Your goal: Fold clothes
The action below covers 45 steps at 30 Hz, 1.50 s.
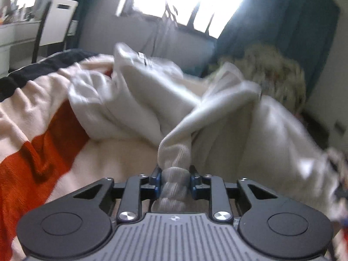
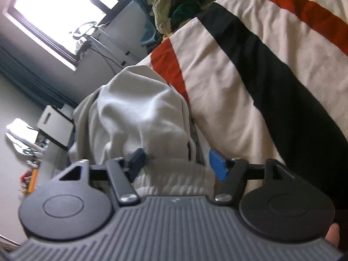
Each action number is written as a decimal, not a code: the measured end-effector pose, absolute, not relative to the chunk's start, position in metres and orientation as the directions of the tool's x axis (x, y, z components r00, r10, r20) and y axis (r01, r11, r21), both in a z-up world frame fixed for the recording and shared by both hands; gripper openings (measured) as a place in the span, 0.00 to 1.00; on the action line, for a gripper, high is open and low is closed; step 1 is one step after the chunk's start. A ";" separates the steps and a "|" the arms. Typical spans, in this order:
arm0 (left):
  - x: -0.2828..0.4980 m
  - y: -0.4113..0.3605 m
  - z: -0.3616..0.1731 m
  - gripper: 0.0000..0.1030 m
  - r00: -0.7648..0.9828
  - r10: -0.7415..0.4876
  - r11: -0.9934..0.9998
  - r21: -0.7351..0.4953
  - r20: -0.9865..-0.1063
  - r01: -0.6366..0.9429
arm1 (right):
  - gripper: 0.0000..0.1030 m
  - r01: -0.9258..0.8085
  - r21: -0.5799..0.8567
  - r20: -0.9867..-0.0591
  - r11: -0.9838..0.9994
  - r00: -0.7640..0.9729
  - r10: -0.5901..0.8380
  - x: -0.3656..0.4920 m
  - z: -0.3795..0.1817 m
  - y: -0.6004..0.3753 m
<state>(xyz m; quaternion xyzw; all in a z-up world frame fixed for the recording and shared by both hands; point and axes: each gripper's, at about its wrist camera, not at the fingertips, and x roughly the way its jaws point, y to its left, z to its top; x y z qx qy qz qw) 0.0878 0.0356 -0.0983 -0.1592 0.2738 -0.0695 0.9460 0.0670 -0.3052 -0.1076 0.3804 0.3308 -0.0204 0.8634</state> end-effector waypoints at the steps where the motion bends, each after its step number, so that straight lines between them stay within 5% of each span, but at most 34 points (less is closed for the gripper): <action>1: 0.085 0.042 -0.094 0.22 0.858 -0.225 0.926 -0.375 -0.462 0.041 | 0.79 0.291 0.642 -0.586 0.710 0.782 0.210 0.069 -0.108 -0.305; 6: 0.063 0.087 -0.056 0.19 0.941 -0.243 0.825 -0.561 -0.236 0.073 | 0.80 0.293 0.629 -0.601 0.720 0.770 0.213 0.080 -0.114 -0.299; 12: 0.070 0.134 -0.014 0.19 0.958 -0.229 0.755 -0.652 -0.175 0.062 | 0.81 0.282 0.749 -0.617 0.600 0.627 0.476 0.099 -0.153 -0.269; 15: 0.087 0.159 0.003 0.19 0.955 -0.222 0.740 -0.672 -0.195 0.035 | 0.79 0.201 0.805 -0.557 0.558 0.578 0.597 0.106 -0.160 -0.242; 19: 0.106 0.198 0.033 0.19 0.951 -0.198 0.769 -0.640 -0.237 0.000 | 0.44 0.091 0.833 -0.496 0.546 0.562 0.662 0.108 -0.149 -0.192; 22: 0.125 0.238 0.056 0.19 0.950 -0.148 0.788 -0.614 -0.275 -0.054 | 0.32 0.007 0.869 -0.411 0.495 0.569 0.712 0.111 -0.138 -0.135; 32: 0.225 0.400 0.098 0.19 0.872 0.216 0.869 -0.321 -0.439 -0.377 | 0.29 -0.177 0.948 -0.177 0.265 0.397 0.901 0.175 -0.123 0.088; 39: 0.315 0.464 0.017 0.19 0.747 0.255 0.862 -0.206 -0.614 -0.464 | 0.29 -0.131 0.942 -0.267 0.310 0.269 0.926 0.232 -0.170 0.175; 45: 0.334 0.462 -0.024 0.21 0.728 0.224 0.885 -0.177 -0.647 -0.430 | 0.30 -0.144 0.930 -0.304 0.338 0.215 0.928 0.248 -0.172 0.181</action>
